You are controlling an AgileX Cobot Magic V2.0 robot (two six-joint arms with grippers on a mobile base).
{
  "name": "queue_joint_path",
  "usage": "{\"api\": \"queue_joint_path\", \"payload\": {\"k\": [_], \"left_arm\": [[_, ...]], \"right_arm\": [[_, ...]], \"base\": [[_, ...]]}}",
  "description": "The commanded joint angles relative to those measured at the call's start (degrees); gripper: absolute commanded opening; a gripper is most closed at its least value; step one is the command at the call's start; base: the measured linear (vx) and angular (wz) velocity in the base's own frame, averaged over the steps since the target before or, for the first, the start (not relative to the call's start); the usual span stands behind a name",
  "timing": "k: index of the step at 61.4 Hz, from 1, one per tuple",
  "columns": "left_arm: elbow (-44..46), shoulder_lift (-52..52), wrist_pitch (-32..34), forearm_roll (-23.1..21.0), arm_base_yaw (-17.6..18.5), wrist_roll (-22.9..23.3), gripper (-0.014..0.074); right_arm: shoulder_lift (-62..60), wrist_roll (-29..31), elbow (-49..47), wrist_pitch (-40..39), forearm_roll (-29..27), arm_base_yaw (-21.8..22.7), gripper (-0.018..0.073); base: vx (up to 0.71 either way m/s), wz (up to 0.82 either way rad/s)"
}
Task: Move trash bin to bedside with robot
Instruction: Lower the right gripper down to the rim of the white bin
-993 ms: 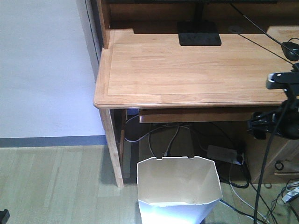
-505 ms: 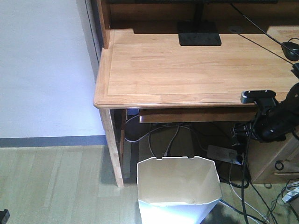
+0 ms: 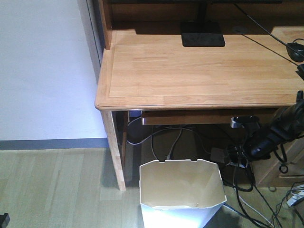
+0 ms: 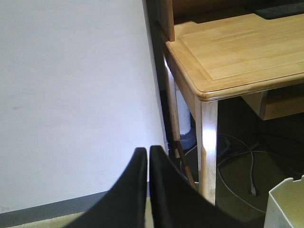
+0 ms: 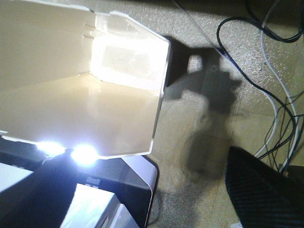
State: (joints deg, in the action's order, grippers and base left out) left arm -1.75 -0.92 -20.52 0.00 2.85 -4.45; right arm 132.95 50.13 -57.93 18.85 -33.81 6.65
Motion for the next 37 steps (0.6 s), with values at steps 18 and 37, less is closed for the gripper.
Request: {"api": "queue_joint_path", "payload": {"k": [18, 37], "left_arm": [[-1.0, -1.2, 4.0, 0.0, 0.1, 0.3, -0.0007], [-1.0, -1.2, 4.0, 0.0, 0.1, 0.3, -0.0007]], "right_arm": [[12.1, 3.2, -10.9, -0.1, -2.9, 0.3, 0.0593], [22.2, 4.4, -19.2, 1.2, -6.0, 0.1, 0.0593]], "base": [[0.0, 0.0], [0.0, 0.0]]}}
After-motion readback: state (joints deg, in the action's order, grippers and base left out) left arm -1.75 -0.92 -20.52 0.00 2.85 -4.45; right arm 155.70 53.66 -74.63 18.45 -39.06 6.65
